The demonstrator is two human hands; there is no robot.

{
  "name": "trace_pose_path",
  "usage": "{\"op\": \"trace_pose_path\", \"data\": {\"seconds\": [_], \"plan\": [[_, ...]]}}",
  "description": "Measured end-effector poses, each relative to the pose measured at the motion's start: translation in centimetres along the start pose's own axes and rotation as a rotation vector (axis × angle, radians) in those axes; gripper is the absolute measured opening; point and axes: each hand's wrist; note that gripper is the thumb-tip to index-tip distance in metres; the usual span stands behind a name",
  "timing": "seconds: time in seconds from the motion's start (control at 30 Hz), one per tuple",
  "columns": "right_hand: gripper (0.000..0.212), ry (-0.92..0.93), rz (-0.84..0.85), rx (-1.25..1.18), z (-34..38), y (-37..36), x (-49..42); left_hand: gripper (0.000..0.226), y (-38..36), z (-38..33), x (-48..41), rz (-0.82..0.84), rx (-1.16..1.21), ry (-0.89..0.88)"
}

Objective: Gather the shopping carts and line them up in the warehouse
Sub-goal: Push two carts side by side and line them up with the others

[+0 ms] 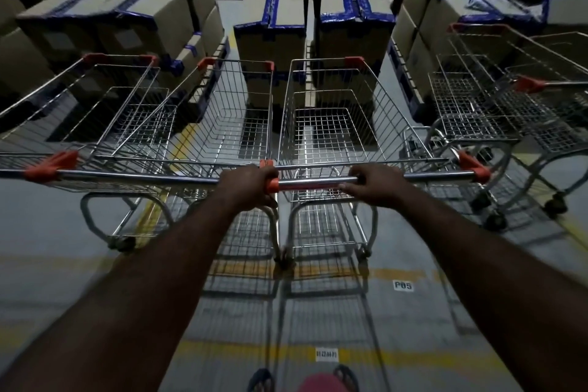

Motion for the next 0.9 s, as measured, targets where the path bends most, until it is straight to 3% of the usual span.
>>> {"op": "trace_pose_path", "data": {"seconds": [0.07,0.17,0.9], "plan": [[0.084,-0.061,-0.029,0.107,-1.9,0.8,0.9,0.063,-0.2,-0.2,0.4,-0.028,-0.009,0.003],[0.091,-0.086,-0.116,0.228,-3.0,1.0,2.3,0.06,0.0,-0.5,0.6,-0.041,-0.009,0.007],[0.065,-0.157,-0.143,0.15,-1.2,0.0,4.6,0.057,-0.1,-0.2,1.6,-0.02,-0.014,-0.027]]}}
Point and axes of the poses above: each hand's wrist, its own x-axis away from the middle knuckle, its own y-axis out of the back of the hand, z = x × y, and after that the axes turned 11 degrees about -x, right-handed
